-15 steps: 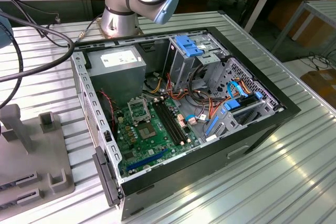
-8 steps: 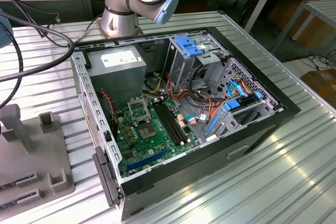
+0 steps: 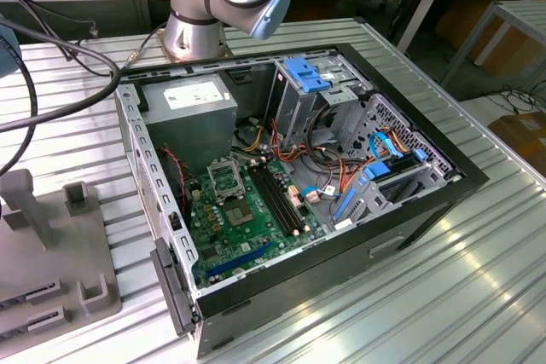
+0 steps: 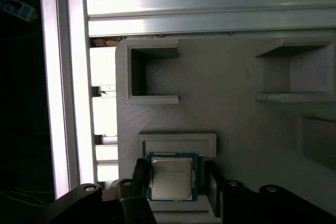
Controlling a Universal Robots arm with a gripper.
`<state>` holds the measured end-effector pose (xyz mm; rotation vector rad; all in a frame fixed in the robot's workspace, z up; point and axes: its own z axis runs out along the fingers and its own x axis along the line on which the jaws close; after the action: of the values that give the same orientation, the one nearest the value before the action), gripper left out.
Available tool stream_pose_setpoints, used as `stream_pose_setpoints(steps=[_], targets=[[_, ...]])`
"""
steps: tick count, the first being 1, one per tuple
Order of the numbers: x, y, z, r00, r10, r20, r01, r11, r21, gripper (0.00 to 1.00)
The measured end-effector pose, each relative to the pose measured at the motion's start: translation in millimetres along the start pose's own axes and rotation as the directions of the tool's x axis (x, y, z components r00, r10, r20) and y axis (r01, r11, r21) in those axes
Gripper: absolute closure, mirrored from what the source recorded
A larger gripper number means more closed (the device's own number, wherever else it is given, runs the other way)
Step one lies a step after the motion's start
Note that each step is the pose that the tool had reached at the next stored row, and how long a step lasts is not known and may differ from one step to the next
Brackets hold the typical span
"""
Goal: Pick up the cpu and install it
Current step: 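Pick up the cpu and move it towards the insertion slot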
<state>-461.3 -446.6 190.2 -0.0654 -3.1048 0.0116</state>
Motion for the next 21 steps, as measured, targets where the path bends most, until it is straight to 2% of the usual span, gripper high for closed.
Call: stream_pose_setpoints(steps=[7,13,21], targets=[[-1.8,0.0,0.0,1.0,-0.002,-0.0004,0.002,1.0,0.0,0.44],[-1.9,0.0,-0.2,0.9996,-0.028,-0.0001,0.028,0.9996,0.0009,0.44],[-1.9,0.0,-0.7,0.9996,-0.027,-0.0001,0.027,0.9996,0.0009,0.44]])
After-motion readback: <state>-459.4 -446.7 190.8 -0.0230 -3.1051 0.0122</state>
